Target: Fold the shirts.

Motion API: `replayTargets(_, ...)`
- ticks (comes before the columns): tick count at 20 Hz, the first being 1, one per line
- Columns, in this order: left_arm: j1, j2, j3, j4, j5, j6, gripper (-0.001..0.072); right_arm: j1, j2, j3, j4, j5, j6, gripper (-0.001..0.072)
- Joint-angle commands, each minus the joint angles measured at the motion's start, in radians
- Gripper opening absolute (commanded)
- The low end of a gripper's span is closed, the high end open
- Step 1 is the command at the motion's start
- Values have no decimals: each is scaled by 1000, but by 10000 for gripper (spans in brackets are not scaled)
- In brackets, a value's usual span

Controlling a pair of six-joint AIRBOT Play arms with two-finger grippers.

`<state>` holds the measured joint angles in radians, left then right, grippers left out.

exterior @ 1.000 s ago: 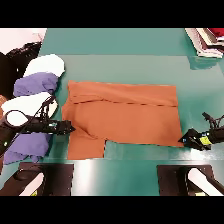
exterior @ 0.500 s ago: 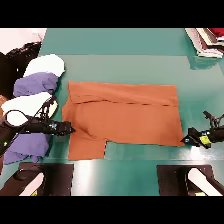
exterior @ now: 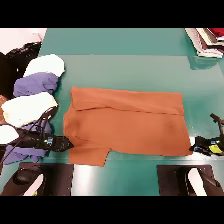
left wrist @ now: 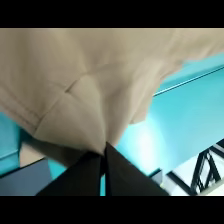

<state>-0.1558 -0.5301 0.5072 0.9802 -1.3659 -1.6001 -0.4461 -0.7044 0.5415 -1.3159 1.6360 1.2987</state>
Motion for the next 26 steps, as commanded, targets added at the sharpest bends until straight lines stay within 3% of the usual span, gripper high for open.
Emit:
replayTargets(1, -14, 23, 88, 56, 95, -41, 28, 0, 14, 79, 40, 33, 29, 14)
replayTargets(7, -10, -341, 270, 119, 384, 31, 29, 60, -246, 340, 102, -109, 29, 14)
replayTargets(11, -10, -585, 434, 129, 452, 38, 29, 167, -440, 499, 102, -199, 52, 14)
replayTargets(19, -10, -769, 577, 192, 621, 36, 31, 264, -775, 791, 121, -235, 82, 16)
replayTargets(20, -10, -769, 578, 191, 646, 36, 89, 266, -806, 825, 122, -243, 92, 16)
replayTargets(21, -10, -769, 578, 191, 661, 36, 358, 266, -835, 858, 150, -250, 92, 30)
replayTargets(22, -10, -769, 578, 190, 657, 32, 590, 259, -859, 884, 206, -254, 91, 168)
replayTargets(23, -10, -769, 580, 190, 634, 34, 609, 244, -880, 909, 270, -251, 87, 270)
replayTargets(26, -10, -769, 629, 195, 500, 37, 608, 185, -897, 926, 320, -201, 8, 270)
